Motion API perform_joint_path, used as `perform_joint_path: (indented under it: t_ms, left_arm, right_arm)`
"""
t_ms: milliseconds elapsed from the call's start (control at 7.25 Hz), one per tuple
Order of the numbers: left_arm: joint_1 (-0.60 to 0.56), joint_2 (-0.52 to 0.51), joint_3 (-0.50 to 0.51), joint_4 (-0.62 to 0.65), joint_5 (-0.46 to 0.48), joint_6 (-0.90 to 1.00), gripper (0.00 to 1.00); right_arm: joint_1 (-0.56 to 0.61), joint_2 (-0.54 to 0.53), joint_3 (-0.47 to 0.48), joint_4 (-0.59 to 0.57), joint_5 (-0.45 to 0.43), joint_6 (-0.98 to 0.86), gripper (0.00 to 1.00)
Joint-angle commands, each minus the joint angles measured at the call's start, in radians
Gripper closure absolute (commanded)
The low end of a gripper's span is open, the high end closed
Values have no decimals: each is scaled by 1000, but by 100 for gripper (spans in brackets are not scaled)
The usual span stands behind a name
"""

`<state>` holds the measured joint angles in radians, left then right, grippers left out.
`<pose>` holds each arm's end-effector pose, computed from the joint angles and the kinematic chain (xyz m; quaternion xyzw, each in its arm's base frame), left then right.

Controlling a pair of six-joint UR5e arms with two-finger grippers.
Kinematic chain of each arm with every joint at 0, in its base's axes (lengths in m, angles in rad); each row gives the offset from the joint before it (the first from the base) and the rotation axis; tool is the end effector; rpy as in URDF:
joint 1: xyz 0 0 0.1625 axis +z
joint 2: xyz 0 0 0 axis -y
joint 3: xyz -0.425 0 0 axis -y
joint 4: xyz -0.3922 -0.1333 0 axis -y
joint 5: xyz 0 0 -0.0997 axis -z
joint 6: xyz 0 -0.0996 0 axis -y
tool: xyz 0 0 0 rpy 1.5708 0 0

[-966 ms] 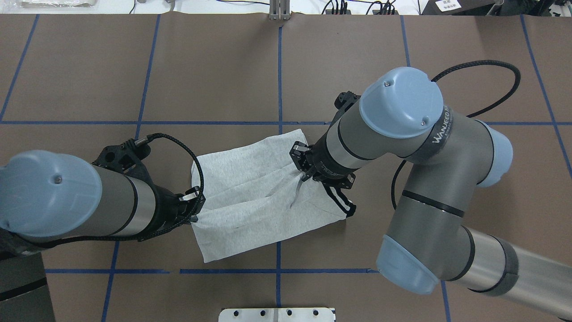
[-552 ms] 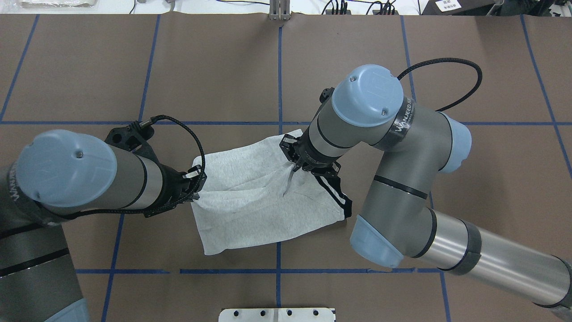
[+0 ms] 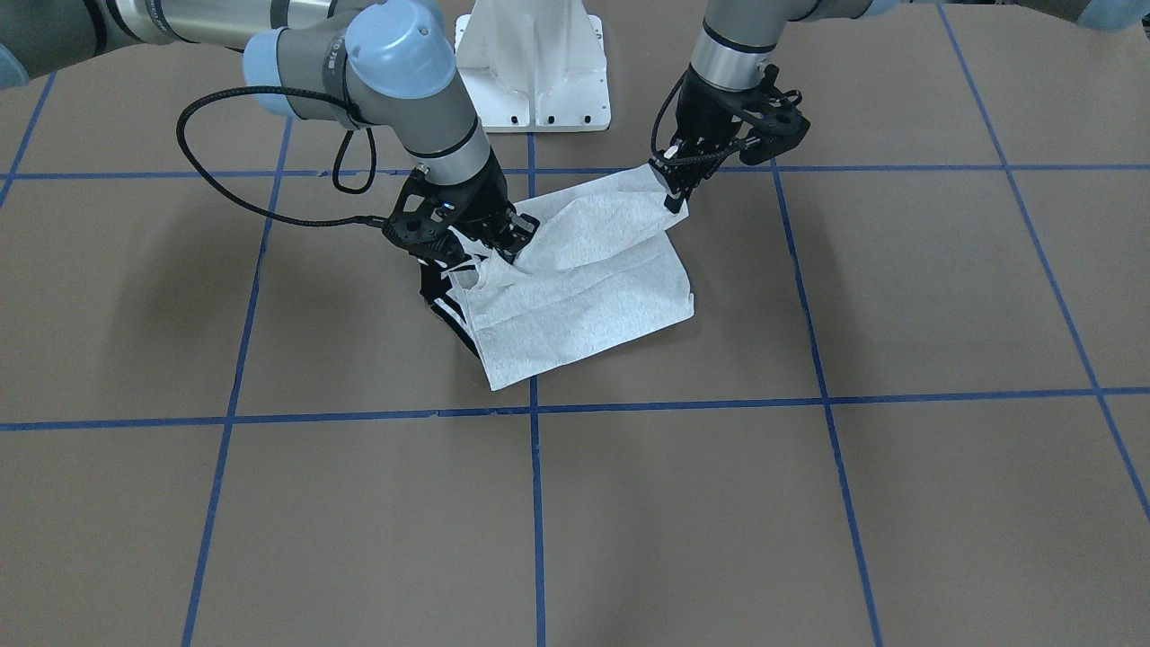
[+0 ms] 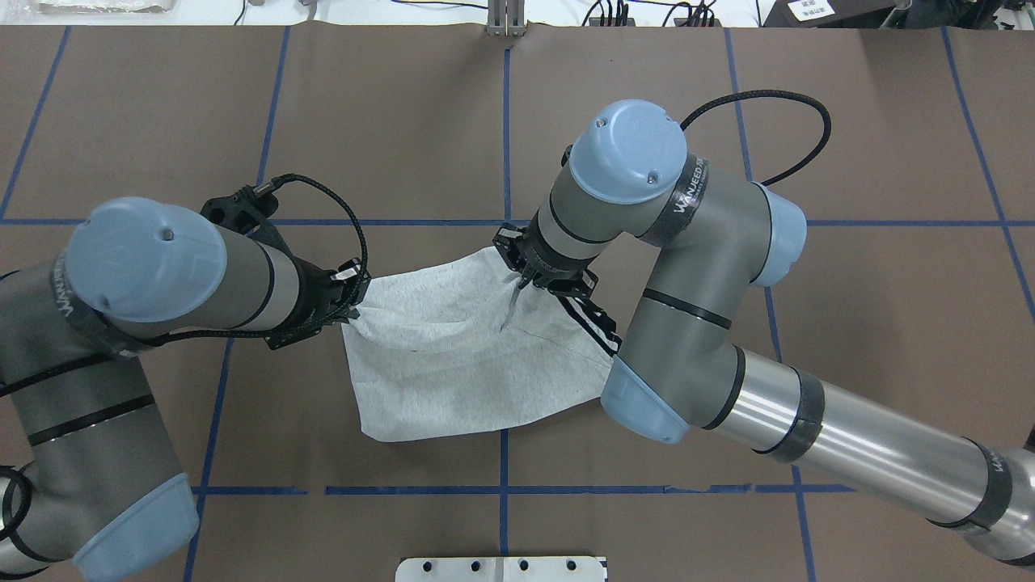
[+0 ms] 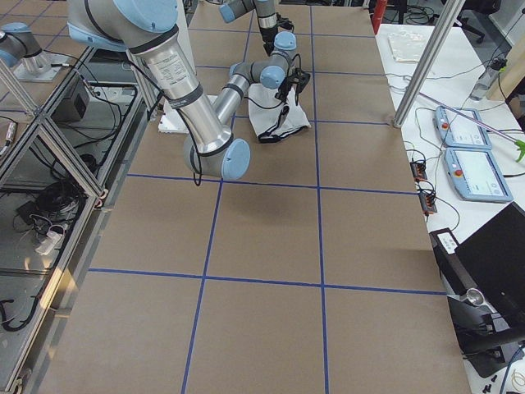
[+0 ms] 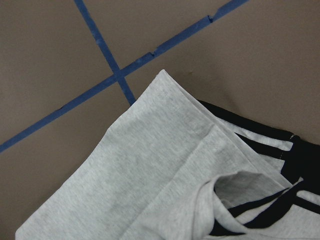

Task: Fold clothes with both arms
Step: 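Lay the folded edge down and open both grippers while the left arm withdraws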

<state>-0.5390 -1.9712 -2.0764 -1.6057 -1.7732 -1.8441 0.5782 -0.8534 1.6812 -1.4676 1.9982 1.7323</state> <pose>0.4097 -0.3770 0.2221 -0.0295 0.4589 -0.3083 0.8328 -0.5166 -0.4470 0.1680 -0.0947 -0.4684 0.2269 0.8486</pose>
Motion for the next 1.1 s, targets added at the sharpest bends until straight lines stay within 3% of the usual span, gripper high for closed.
perform_joint_path:
  t_ms: [0, 552, 690, 828, 966]
  left_arm:
    - [-41, -20, 80, -60, -2, -3, 100]
    - [-50, -29, 101, -65, 0, 0, 100]
    - [-50, -32, 104, -72, 0, 0, 84]
    - [-49, -38, 123, -72, 0, 2, 1]
    - [-50, -51, 124, -66, -2, 11, 0]
  right_arm:
    - [9, 5, -34, 10, 1, 6, 100]
    - [34, 5, -48, 12, 33, 6, 100]
    - [34, 5, -57, 27, 31, 4, 68]
    - [32, 5, -63, 41, 28, 6, 1]
    - [37, 4, -66, 47, 30, 4, 0]
